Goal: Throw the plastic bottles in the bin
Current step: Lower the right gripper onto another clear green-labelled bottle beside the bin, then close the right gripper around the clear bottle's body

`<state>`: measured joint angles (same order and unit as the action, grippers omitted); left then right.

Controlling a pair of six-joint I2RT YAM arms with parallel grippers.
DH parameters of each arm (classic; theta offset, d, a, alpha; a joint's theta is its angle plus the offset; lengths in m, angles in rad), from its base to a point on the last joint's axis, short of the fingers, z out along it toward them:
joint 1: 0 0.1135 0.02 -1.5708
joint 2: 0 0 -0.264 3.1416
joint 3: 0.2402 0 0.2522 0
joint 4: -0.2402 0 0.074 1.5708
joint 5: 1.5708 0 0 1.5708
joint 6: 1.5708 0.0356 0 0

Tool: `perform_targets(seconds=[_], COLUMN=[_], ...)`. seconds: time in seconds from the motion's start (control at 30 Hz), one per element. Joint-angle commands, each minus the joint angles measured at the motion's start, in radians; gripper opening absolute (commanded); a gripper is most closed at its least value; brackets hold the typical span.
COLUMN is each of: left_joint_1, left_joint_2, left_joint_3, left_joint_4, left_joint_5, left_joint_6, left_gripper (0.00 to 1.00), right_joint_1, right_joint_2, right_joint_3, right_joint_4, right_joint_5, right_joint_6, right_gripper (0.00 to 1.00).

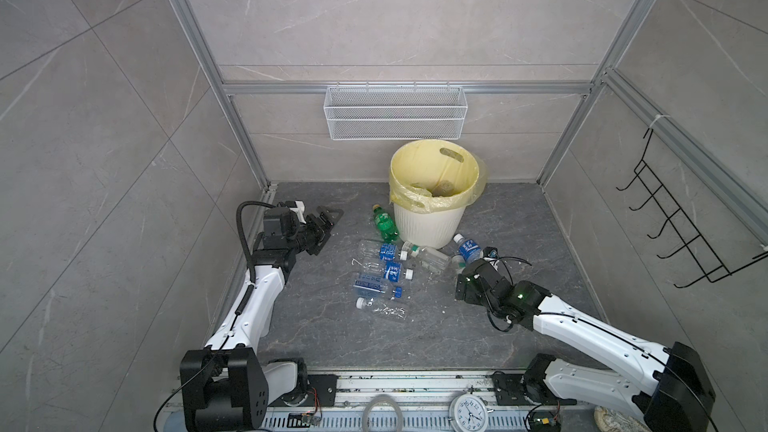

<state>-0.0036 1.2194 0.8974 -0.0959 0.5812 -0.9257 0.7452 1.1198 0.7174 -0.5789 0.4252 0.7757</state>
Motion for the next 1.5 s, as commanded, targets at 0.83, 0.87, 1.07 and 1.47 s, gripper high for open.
perform_targets(seconds=[0.83, 0.87, 1.07, 1.47], left_joint_1=[0.009, 0.011, 0.014, 0.016], left_joint_2=[0.042, 0.044, 0.043, 0.046], left_joint_3=[0.003, 0.003, 0.001, 0.0], left_joint_4=[0.056, 0.056, 0.059, 0.063], left_joint_5=[0.061, 0.062, 0.063, 0.063], left_joint_6=[-0.031, -0.032, -0.034, -0.036], left_gripper=[1.0, 1.0, 1.0, 1.0], right_joint_1=[-0.06, -0.06, -0.06, -0.06], right_joint_2=[0.311, 0.314, 0.331, 0.265], right_joint_3=[-0.016, -0.014, 0.009, 0.034], right_joint_4=[0.152, 0.152, 0.142, 0.11], right_joint_5=[-0.091, -0.089, -0.097, -0.122], right_joint_6=[-0.083, -0.084, -0.092, -0.117], right_gripper=[0.75, 0.73, 0.62, 0.57])
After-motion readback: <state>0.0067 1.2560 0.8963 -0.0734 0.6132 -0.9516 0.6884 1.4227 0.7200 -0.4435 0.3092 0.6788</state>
